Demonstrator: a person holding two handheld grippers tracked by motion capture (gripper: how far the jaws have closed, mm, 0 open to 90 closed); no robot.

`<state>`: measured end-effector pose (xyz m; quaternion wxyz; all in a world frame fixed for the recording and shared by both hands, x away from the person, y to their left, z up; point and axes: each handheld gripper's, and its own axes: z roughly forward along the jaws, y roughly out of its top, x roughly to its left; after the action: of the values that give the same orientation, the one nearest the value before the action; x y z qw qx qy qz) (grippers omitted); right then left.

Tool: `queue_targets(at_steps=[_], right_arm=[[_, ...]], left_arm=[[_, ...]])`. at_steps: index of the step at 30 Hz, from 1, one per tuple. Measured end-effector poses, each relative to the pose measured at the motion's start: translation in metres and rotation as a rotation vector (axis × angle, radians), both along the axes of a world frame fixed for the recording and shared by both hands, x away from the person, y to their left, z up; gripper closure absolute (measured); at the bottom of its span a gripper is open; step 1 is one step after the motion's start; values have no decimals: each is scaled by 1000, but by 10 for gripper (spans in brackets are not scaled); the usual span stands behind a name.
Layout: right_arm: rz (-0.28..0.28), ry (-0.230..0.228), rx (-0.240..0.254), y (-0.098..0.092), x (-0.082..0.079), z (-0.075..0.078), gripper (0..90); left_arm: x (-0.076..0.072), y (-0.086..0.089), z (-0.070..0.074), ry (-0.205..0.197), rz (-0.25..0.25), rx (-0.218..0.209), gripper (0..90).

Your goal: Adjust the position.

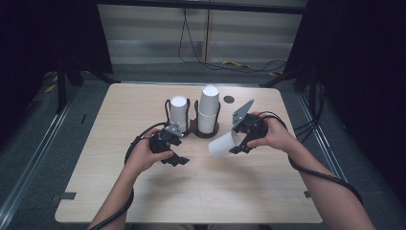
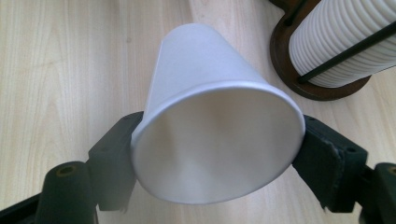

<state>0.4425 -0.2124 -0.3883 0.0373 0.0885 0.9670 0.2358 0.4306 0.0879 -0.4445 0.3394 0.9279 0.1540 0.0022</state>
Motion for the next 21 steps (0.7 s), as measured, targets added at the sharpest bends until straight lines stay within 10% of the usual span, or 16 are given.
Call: queue_targets(at_steps=[21], right_arm=[[-3,20,-113,3,-4,-13,214]], left_arm=[[-4,3,-10,20,10,-16,181]])
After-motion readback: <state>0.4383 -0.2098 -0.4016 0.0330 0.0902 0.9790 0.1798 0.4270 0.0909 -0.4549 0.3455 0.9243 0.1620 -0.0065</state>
